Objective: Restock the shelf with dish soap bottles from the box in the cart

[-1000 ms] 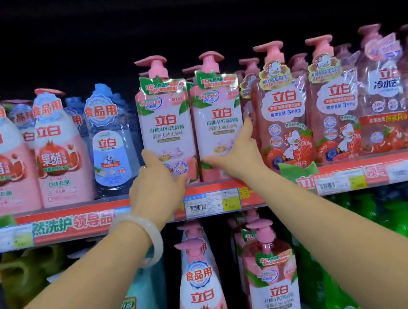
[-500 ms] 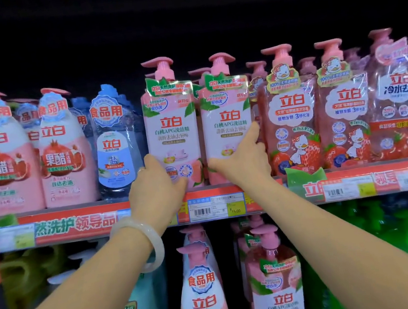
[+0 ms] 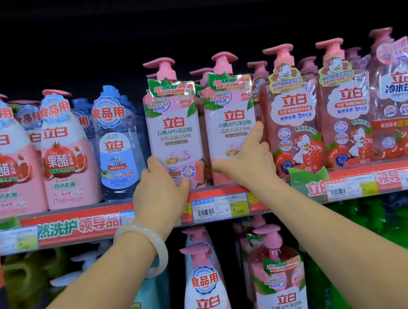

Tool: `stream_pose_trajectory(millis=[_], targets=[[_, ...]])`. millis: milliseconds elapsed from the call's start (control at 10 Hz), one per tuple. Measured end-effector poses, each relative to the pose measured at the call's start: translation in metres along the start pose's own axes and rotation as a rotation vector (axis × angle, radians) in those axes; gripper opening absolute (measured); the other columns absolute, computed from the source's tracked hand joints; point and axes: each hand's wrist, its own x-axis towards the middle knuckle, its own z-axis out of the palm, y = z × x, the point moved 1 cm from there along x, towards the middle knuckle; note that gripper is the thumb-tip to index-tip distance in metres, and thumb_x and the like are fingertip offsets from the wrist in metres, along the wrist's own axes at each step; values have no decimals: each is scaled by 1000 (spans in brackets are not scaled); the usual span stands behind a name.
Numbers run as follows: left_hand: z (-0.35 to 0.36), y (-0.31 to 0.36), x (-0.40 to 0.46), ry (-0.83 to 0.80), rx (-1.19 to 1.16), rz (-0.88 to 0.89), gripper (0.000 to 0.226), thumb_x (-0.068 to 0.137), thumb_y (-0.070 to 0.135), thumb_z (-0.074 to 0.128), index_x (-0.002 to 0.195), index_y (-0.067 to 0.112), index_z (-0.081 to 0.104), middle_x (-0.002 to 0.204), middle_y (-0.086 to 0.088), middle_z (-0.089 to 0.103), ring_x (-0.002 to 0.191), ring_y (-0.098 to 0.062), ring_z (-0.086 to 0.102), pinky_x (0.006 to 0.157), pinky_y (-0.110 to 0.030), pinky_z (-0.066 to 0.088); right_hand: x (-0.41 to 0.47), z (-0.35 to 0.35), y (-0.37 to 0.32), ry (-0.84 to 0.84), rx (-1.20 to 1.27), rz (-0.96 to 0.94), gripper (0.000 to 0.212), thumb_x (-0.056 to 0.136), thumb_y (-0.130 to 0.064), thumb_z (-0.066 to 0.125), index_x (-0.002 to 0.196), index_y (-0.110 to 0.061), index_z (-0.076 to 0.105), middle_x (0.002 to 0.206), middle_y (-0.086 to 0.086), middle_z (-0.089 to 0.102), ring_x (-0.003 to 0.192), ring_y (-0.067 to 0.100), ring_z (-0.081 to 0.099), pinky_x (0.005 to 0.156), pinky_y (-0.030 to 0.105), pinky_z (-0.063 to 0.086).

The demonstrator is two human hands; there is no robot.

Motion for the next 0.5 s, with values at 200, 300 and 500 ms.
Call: stream_pose_trajectory(millis=[200,300,500], targets=[[-2,1,-1,-11,14,5,52,83,39,67,113,7,39,108,-14,57,95,-34,57,69,-33,38,-1,-3,5,2,24,-23,126,64,-45,79,149,-14,-9,135,21,40,123,38,43,100,45,41],[-2,0,0,-25,9,10,51,84,37,66,114,6,38,109,-16,56,96,-35,56,69,-33,37,-7,-9,13,-21,89,-63,127,67,-43,80,150,-11,-10,144,19,31,133,32,34,107,43,34],[0,-2,-6,42,-19,67,44,86,28,63,115,2,42,113,-19,49,100,-38,50,77,-38,38,-22,-34,38,265,16,-239,53,81,-22,68,128,-8,47,123,9,48,119,23,40,100,31,33]])
